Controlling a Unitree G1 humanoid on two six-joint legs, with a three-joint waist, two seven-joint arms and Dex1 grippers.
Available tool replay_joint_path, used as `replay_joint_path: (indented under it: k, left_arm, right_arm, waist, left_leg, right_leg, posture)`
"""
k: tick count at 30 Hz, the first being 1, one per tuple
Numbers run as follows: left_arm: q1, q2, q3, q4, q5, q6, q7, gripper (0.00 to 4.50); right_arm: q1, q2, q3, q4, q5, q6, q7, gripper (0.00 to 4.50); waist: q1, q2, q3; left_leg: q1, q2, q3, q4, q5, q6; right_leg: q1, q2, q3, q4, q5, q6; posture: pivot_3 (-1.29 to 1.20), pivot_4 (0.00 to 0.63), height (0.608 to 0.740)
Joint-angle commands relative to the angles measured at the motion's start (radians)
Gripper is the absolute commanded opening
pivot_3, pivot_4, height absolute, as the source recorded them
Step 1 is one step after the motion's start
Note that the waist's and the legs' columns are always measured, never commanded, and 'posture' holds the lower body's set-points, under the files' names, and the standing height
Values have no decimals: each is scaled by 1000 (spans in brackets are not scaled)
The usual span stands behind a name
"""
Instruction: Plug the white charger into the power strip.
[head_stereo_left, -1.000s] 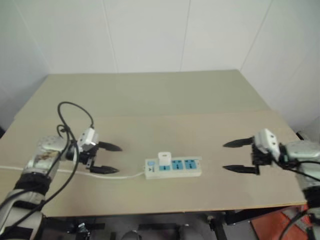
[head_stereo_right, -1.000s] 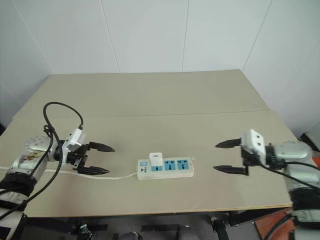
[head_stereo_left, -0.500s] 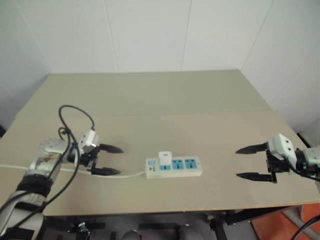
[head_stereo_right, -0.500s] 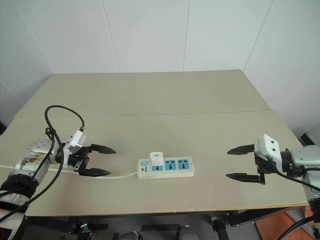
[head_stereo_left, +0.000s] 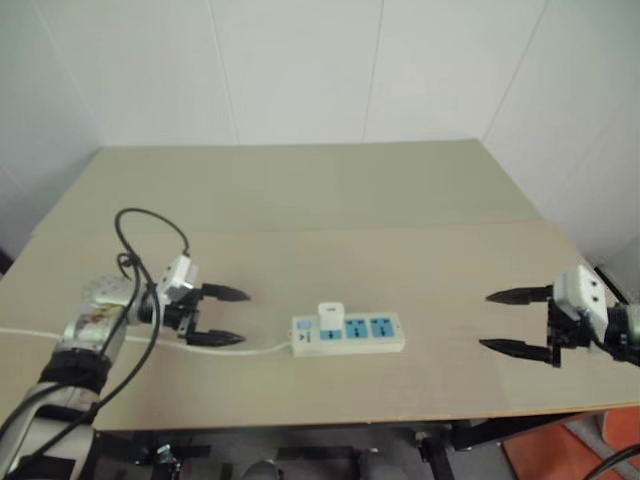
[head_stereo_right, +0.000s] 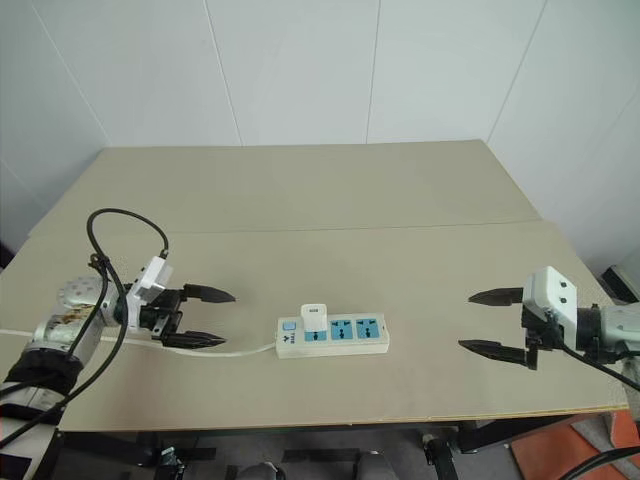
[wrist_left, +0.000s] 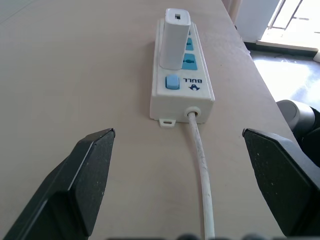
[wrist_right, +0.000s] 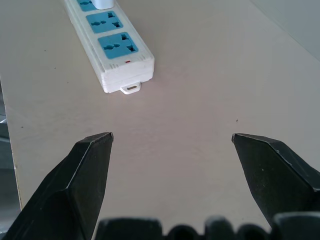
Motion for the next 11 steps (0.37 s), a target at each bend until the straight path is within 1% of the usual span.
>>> replay_joint_path:
  k: [1,5,8,11]
  left_arm:
    - [-10,-2,-7,-25,-16,14,-4,4465]
    - [-35,-29,-40,-2,-10,8,-4,4465]
    - [-59,-60,-36,30,11,-18,-4,4465]
    - [-72,-70,-45,44,4,-24,-4,4465]
  right_arm:
    - [-20,-1,-28,-40,7,8,-46,4500]
    - [-28,-1,-29,-52,-10,-6,-77,4500]
    - [-4,4,-46,-74,-8,-24,-98,4500]
    - [34,15,-50,-119,-1,-16,-123,4500]
  waist:
    - [0,0,0]
    - [0,0,0]
    - [3,0,0]
    - [3,0,0]
  left_leg:
    - [0,0,0,0,0,0]
    - [0,0,0,1,0,0]
    - [0,0,0,2,0,0]
    - [-1,0,0,3,0,0]
  right_leg:
    - [0,0,0,1,0,0]
    - [0,0,0,2,0,0]
    - [0,0,0,2,0,0]
    - [0,0,0,3,0,0]
  posture:
    - [0,150,740]
    - [0,150,740]
    - [0,150,740]
    - [0,150,740]
